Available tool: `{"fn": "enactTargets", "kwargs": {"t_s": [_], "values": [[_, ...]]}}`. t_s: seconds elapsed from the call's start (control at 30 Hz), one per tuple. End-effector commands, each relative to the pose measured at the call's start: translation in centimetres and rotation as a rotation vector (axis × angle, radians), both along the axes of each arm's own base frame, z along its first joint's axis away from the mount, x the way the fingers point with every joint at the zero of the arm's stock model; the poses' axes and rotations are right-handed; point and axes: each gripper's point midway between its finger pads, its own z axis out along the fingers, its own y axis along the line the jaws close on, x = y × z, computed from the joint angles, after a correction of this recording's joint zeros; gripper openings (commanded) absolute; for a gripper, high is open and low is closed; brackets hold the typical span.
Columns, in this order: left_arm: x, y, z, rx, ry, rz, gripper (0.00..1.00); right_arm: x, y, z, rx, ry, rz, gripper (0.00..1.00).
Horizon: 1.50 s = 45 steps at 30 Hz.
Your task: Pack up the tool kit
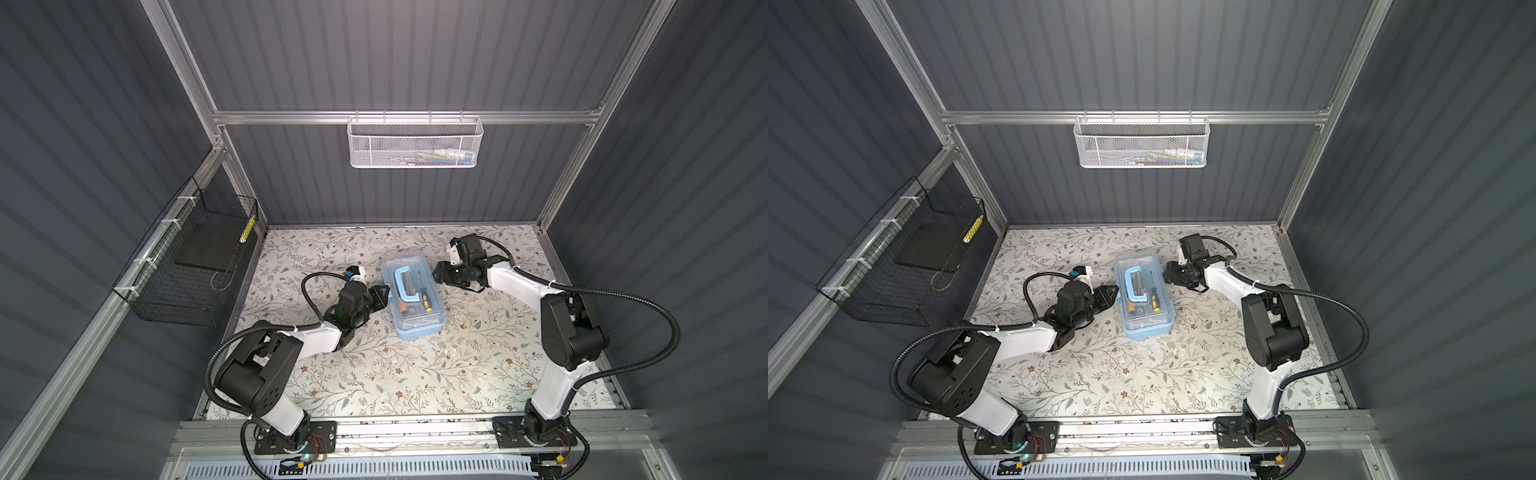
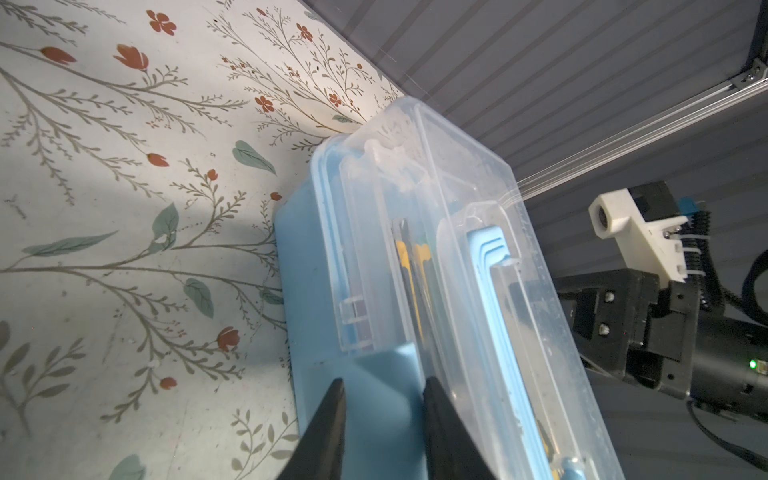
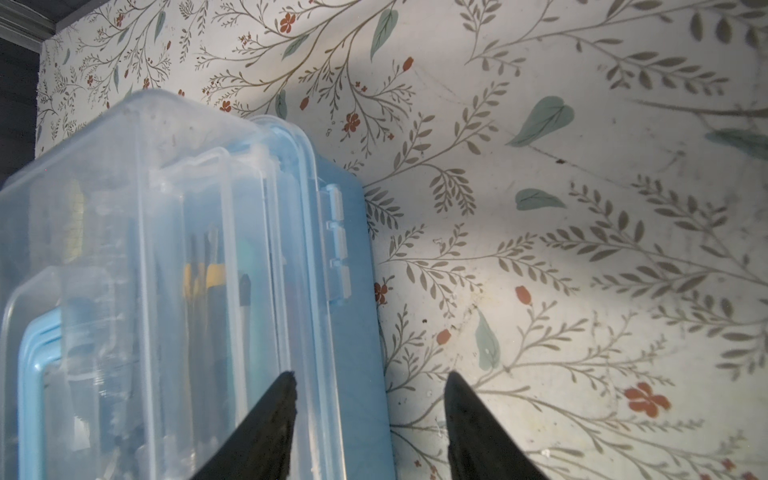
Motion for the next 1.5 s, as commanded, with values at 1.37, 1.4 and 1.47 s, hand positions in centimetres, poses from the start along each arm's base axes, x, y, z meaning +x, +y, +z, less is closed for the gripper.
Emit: {"fn": "enactTargets", "kwargs": {"t_s": [1.37, 1.4, 1.47], "values": [[-2.5, -2.9, -2.6, -0.023, 0.03, -0.148, 0.29, -3.7, 5.6, -1.3, 0.062, 0.077, 0.139, 0.58], [-2.4, -2.7, -2.7, -0.007, 0.038, -0.141, 0.29, -3.7, 5.5, -1.3, 0.057, 0.077, 0.138, 0.58], [-2.5, -2.1, -2.9, 0.029, 0.051, -0.124, 0.28, -3.7, 5.5, -1.4, 0.052, 0.078, 0.14, 0.58]]}}
